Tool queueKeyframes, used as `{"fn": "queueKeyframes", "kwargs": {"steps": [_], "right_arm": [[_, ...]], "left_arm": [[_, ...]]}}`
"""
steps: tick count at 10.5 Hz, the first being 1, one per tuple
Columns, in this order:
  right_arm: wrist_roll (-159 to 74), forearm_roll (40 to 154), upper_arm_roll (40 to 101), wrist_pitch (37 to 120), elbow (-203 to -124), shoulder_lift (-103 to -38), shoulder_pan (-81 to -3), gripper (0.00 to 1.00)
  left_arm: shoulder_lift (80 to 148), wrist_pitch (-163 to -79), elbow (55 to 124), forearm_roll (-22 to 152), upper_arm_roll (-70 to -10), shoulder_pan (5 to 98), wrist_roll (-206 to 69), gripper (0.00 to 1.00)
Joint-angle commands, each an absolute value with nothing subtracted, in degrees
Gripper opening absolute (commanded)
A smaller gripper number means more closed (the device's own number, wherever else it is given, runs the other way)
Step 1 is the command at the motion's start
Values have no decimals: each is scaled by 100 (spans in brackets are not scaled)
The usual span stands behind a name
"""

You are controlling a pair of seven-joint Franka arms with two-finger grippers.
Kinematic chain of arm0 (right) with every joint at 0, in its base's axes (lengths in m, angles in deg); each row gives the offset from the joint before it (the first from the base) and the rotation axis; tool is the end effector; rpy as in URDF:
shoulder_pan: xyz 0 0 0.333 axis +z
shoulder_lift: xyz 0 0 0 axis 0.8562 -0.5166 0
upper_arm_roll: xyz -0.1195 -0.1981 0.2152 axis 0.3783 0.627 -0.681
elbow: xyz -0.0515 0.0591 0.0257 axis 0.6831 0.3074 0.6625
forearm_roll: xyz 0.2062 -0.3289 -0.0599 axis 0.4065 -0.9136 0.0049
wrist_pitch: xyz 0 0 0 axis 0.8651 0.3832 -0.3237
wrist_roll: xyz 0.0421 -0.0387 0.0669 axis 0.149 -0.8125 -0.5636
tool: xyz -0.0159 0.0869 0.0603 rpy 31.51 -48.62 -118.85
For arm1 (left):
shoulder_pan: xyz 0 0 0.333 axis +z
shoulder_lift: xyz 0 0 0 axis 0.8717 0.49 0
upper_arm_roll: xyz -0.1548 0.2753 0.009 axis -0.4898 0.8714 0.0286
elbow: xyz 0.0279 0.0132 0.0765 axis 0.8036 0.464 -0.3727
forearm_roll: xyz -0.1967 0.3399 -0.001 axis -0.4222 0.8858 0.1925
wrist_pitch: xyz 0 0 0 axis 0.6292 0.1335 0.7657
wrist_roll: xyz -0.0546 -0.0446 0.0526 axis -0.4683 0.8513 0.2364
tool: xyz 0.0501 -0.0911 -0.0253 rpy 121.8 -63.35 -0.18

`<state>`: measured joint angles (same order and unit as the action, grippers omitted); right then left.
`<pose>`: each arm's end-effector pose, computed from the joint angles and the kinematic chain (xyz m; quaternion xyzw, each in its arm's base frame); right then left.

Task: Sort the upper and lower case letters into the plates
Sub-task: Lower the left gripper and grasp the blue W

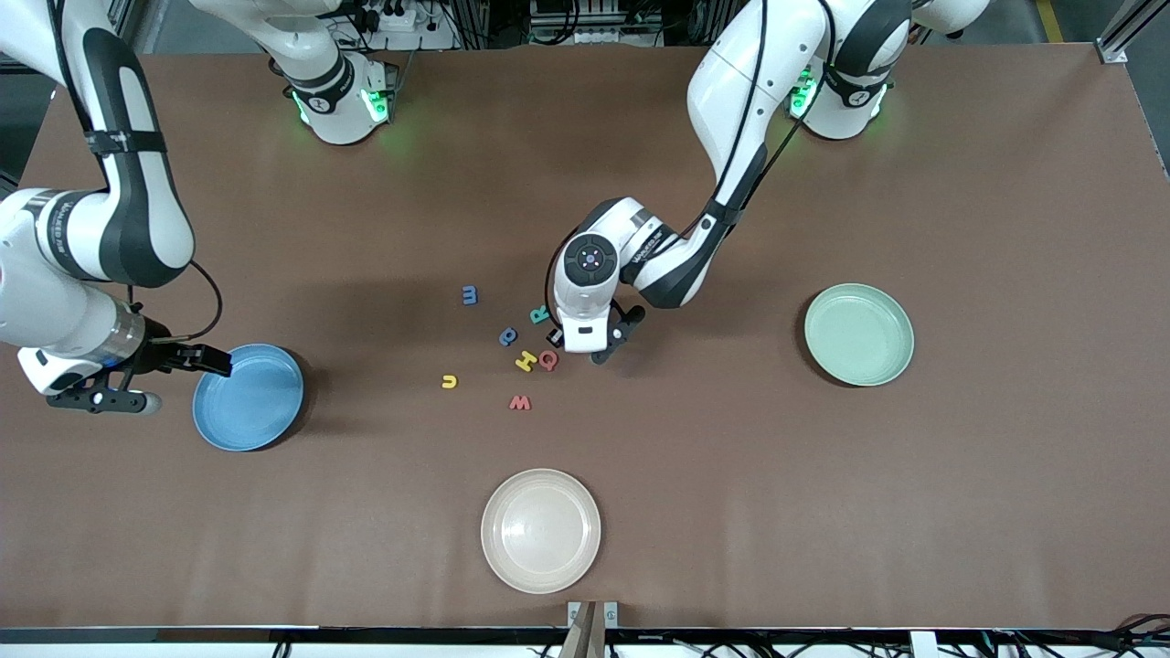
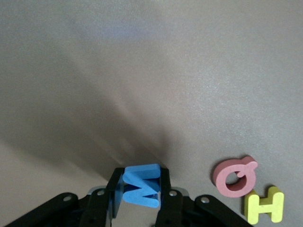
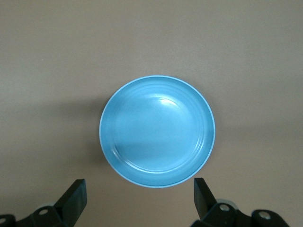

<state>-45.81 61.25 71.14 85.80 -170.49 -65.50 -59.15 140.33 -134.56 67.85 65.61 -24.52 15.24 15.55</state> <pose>0.6249 -0.0676 0.3532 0.9990 -0.0420 -0.0106 0.0104 0.4947 -0.5447 0.1734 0.9084 0.4120 -0.0654 0.0284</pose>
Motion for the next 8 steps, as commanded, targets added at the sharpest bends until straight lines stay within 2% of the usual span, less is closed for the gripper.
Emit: {"fn": "queueKeyframes", "kwargs": {"steps": [1,3,7,8], "right_arm": [[-4568,6143,7067,8593,-16934,-6791,-5881,100],[-4551,6143,7050,8462,-16951,-6791,-5863,100],[-4821,6143,7050,8531,-16890,-6861,-5347,100],[-5093,6143,7049,8619,-16829,-6931,-5162,100]], "left_arm": [[13813,-12845,6802,6499,-2374,1513,1211,2],[13487,-12388,6802,6491,-2339,1574,684,2],[12907,-10877,6872,6420,-2330,2661,-1379,4],[12731,-10726,7194,6481,-2374,3004,-1950,4]]}}
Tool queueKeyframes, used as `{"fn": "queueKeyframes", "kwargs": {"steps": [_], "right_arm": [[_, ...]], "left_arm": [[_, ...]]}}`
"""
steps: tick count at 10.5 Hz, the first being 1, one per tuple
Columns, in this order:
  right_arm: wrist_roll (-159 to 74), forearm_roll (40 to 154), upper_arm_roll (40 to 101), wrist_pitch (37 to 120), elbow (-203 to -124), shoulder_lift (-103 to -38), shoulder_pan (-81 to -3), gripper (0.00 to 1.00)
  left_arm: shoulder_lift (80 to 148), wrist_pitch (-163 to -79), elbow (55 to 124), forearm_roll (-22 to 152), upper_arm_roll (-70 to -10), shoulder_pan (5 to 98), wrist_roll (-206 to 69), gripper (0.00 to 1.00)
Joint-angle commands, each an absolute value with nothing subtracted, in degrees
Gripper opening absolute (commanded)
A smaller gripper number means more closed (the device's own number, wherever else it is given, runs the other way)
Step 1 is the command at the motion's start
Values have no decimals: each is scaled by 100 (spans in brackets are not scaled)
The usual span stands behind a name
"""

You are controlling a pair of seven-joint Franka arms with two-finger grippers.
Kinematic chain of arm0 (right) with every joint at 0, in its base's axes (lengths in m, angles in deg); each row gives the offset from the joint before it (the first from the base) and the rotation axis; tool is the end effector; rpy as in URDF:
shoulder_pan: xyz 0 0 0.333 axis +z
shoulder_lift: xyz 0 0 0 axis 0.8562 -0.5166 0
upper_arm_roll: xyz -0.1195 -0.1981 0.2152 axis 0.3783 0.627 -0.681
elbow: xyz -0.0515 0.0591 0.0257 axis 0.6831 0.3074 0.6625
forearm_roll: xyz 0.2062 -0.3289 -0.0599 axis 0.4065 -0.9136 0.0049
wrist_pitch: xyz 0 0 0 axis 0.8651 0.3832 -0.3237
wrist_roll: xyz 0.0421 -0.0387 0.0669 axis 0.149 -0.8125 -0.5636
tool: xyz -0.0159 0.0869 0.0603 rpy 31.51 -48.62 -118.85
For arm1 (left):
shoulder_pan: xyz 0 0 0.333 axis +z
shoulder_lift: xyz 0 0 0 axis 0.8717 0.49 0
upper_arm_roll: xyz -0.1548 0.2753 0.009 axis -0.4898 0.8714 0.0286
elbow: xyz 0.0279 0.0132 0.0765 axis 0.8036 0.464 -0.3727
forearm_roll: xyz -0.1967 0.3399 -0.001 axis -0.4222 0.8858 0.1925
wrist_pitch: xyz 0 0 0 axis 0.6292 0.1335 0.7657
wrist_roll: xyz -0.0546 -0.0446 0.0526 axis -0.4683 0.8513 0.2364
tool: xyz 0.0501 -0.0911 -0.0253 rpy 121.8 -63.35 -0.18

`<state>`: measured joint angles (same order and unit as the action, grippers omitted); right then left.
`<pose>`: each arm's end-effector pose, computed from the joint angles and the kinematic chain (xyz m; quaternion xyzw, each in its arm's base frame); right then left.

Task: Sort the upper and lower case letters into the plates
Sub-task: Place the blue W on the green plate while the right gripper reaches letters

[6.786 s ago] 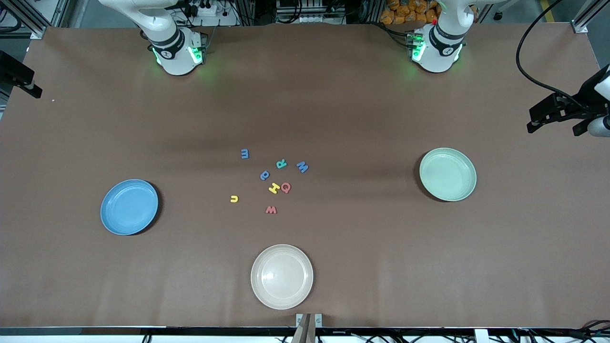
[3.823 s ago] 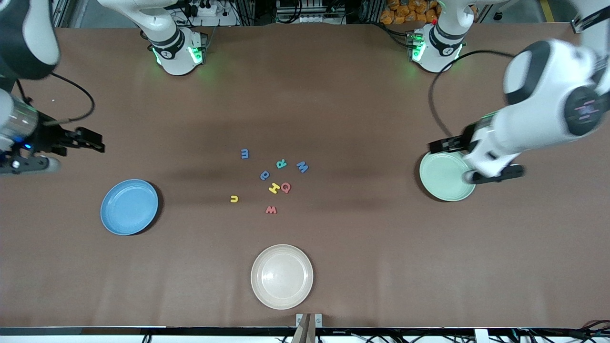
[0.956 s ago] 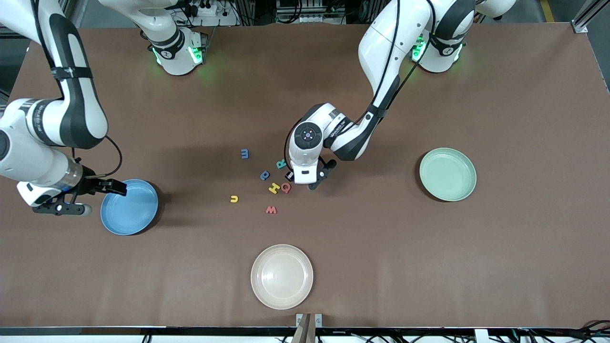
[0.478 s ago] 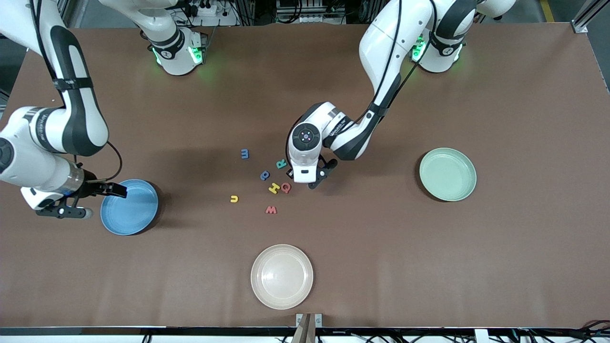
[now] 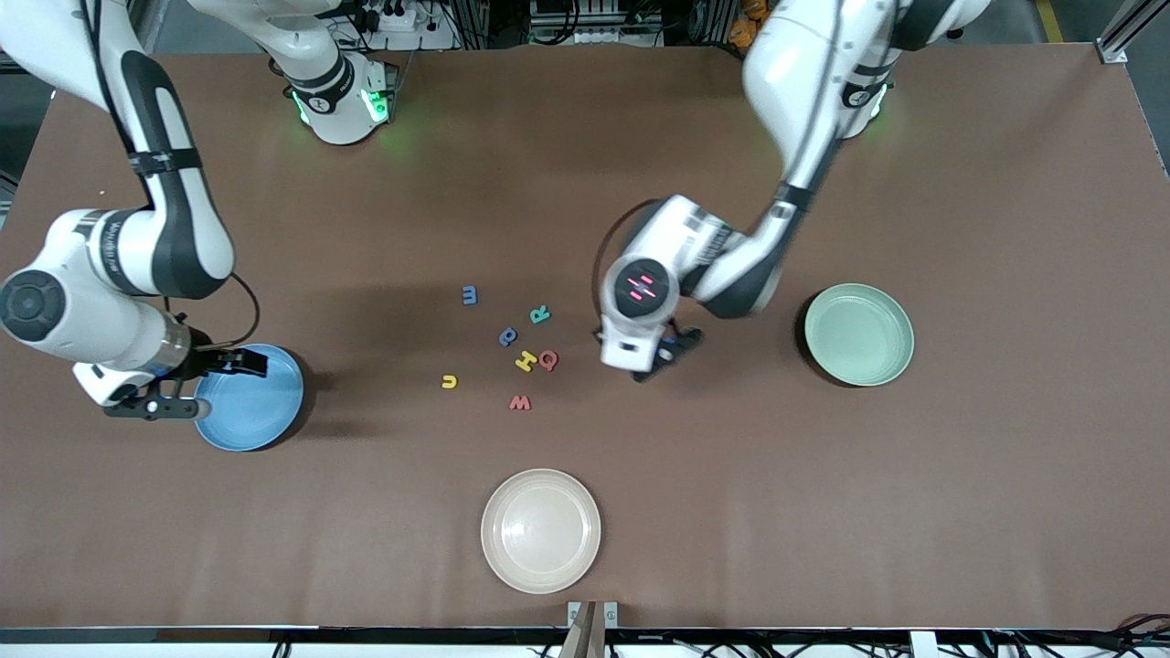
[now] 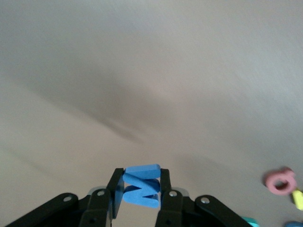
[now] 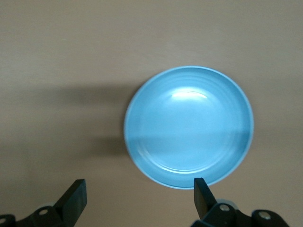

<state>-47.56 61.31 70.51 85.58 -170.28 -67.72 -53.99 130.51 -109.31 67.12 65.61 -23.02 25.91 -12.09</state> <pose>0.6294 -0.0045 0.3301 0.9995 -0.0071 -0.0294 0.0107 0.5681 -0.4213 0.2704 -0.9551 -0.2594 0.1350 0.0480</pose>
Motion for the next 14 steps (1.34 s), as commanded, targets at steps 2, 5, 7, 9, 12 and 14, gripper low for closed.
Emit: {"fn": "queueKeyframes", "kwargs": {"steps": [2,5,7,9,12,14], "right_arm": [[-5830,6143,7058,8646,-16575,-7229,-4706,100],[-6772,6135,7058,9337,-16538,-7773,-4081,100],[-7421,6143,7058,9769,-16512,-8099,-3826,100],[-8071,6152,7049,10164,-16521,-8398,-3597,100],[-8654,6152,7049,10412,-16521,-8663,-3298,100],[-8707,6152,6997,10474,-16547,-8654,-3105,100]], "left_arm": [[12240,-10725,8046,6621,-2383,3645,-3075,6],[11703,-10873,8979,7630,-2926,5024,-4238,7],[11614,-11328,9392,7887,-3050,5825,-5210,8],[11744,-12127,9614,7923,-3060,6074,-5515,15],[11799,-12211,9606,8143,-3086,6048,-5498,100],[11675,-11851,9545,8064,-3444,6014,-4965,100]]}}
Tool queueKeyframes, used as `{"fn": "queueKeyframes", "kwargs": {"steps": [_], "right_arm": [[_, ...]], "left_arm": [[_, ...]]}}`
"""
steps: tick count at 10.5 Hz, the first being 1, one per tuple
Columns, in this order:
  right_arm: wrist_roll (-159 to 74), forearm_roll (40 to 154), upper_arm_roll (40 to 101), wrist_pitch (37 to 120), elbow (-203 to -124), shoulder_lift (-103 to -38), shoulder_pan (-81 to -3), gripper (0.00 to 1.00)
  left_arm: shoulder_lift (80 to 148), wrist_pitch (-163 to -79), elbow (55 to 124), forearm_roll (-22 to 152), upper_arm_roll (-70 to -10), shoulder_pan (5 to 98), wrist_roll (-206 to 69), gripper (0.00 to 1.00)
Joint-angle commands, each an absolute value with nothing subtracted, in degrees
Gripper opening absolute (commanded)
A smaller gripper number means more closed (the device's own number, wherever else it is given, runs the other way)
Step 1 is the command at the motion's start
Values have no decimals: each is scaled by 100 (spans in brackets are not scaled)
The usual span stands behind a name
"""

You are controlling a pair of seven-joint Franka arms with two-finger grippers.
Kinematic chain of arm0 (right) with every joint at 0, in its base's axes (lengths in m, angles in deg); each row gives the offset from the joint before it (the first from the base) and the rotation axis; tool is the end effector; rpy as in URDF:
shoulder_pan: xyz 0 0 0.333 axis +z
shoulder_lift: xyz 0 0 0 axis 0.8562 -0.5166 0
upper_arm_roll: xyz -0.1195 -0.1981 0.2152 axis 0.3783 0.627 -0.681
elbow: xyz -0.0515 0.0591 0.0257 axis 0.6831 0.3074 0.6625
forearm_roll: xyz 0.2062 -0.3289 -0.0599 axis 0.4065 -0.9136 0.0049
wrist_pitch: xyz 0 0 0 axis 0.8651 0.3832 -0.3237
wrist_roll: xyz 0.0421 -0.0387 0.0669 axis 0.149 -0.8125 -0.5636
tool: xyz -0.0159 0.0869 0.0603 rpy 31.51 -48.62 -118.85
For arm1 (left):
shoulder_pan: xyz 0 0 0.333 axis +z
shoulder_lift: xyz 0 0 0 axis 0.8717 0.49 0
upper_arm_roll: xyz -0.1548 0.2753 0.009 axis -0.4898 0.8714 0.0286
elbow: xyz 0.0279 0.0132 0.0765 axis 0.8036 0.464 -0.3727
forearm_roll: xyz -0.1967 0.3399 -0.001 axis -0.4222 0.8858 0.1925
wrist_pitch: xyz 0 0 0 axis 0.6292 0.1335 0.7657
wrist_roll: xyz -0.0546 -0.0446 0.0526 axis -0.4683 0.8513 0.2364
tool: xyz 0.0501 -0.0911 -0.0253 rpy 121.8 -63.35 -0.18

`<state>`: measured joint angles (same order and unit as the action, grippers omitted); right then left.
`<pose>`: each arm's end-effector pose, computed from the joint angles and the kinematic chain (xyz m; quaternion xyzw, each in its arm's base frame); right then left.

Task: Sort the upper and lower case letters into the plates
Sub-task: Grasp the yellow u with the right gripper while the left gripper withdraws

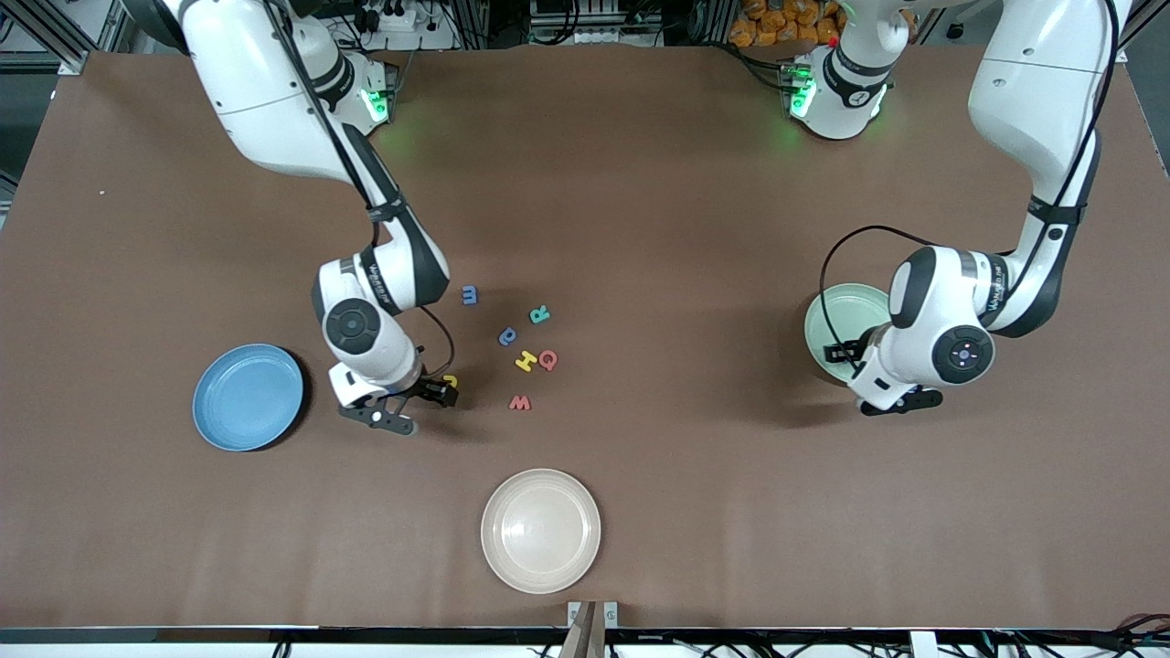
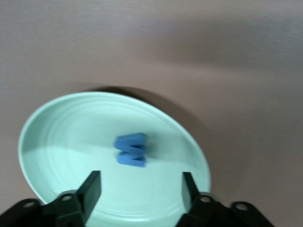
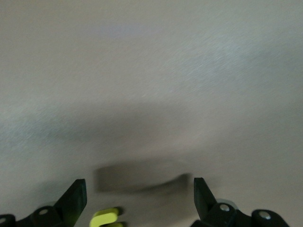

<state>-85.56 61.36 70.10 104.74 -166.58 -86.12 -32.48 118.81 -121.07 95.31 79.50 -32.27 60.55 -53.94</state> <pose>0.6149 0.2420 0.1782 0.9897 -0.1411 0.0205 0.0157 0.5984 -0.1004 0.2197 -0.9849 -0.0663 0.1555 0.0383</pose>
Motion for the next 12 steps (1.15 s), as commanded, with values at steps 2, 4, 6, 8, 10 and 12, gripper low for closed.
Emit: {"fn": "queueKeyframes", "kwargs": {"steps": [2,4,6,8,10,12], "right_arm": [[-8708,6152,6997,10483,-16573,-8663,-2955,100],[-8682,6152,6997,10483,-16617,-8663,-2910,100],[-8646,6144,6997,10500,-16757,-8663,-2910,100],[-8594,6143,6997,10649,-16889,-8646,-2919,93],[-8620,6143,6997,10667,-16890,-8619,-2919,0],[-8620,6143,6988,10667,-16890,-8602,-2928,0]], "left_arm": [[11684,-11850,9300,7985,-3928,5778,-3588,100],[11954,-11859,8765,7014,-3904,4990,-2366,100],[12306,-11876,8132,6869,-3676,4189,-1258,100],[12771,-11929,7351,6379,-3342,3477,-158,100],[13106,-12278,6883,5677,-2519,2598,756,100],[13283,-12621,6645,4843,-1841,1946,1076,100]]}}
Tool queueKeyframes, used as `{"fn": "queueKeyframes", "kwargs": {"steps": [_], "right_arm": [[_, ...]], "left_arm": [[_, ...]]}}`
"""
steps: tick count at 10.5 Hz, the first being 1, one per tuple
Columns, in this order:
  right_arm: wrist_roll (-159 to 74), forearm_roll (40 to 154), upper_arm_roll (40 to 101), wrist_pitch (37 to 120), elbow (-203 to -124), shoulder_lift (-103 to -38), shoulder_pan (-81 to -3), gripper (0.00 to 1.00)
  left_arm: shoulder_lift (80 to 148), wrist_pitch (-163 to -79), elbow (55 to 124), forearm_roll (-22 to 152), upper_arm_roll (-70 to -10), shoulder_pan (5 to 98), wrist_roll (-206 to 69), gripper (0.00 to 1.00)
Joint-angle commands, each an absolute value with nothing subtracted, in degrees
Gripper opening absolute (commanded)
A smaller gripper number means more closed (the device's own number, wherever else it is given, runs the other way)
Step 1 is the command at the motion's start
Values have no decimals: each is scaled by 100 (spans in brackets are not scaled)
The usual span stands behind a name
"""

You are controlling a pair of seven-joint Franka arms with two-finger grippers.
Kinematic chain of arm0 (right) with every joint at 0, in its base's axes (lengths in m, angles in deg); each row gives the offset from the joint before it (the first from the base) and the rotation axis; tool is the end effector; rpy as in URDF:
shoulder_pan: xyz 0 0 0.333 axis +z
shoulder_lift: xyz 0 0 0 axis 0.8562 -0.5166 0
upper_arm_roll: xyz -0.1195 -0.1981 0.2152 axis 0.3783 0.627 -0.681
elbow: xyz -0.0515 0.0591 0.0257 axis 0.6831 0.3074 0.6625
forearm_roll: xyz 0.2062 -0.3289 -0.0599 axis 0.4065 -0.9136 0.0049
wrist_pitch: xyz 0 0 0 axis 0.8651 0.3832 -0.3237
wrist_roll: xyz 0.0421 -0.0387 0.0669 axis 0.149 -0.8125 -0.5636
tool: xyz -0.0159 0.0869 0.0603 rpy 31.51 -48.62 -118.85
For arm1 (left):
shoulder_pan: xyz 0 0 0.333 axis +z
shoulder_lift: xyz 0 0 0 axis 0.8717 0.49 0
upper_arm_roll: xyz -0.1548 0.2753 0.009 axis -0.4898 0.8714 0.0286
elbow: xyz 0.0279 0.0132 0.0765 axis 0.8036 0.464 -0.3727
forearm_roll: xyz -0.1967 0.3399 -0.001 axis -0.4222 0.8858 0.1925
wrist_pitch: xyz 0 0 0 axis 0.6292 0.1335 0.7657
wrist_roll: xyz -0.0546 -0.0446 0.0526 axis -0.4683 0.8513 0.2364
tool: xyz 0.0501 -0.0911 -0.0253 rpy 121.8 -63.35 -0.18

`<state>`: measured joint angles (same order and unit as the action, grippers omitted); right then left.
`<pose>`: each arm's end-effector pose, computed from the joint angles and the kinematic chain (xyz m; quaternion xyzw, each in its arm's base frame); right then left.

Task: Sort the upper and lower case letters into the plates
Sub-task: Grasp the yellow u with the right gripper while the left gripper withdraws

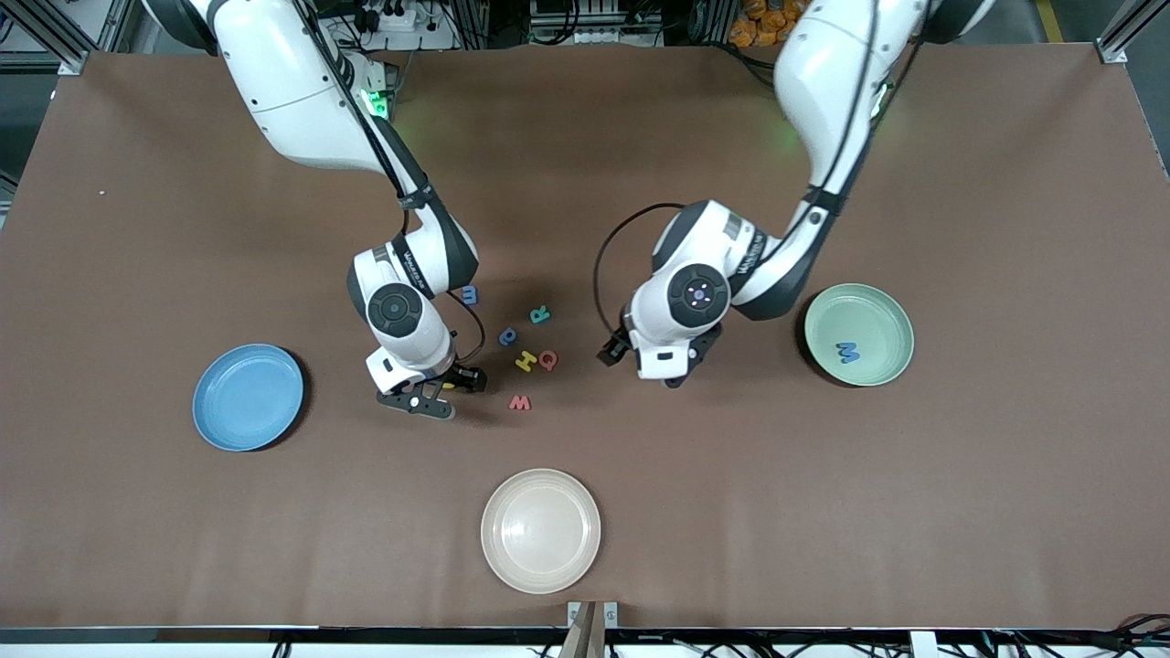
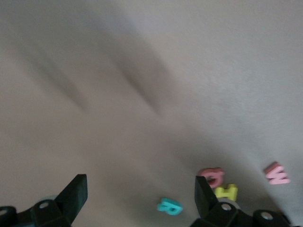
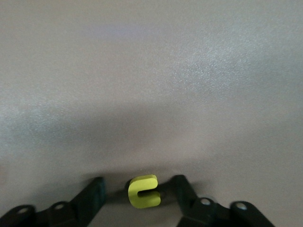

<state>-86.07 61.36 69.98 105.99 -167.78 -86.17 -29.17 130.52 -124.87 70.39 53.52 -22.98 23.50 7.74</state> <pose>0.5948 0.2756 0.1712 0.9929 -0.1161 0.0207 0.0146 0.5622 -0.4603 0.2662 0.8741 0.4601 -0.1433 0.0607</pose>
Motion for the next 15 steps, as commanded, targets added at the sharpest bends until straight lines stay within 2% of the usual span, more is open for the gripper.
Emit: {"fn": "queueKeyframes", "kwargs": {"steps": [1,5,8,11,13,15], "right_arm": [[-8611,6143,6988,10659,-16899,-8575,-2928,0],[-8593,6144,6979,10588,-16890,-8391,-2972,0],[-8471,6143,6988,10465,-16881,-8102,-3190,0],[-7578,6135,7005,9817,-16811,-7803,-3953,0],[-6612,6065,7041,9298,-16767,-7644,-4743,0],[-5732,6012,7093,9279,-16653,-7687,-5491,0]], "left_arm": [[13309,-12823,6583,4516,-1812,1848,1129,100],[14152,-13080,6003,4355,-1681,1480,1657,100],[14180,-13098,5861,4407,-1381,1232,1150,100],[14154,-13089,5888,4469,-1294,1285,981,100],[14092,-13107,5879,4618,-1196,1267,815,100],[14013,-13133,5879,4627,-1109,1258,498,100]]}}
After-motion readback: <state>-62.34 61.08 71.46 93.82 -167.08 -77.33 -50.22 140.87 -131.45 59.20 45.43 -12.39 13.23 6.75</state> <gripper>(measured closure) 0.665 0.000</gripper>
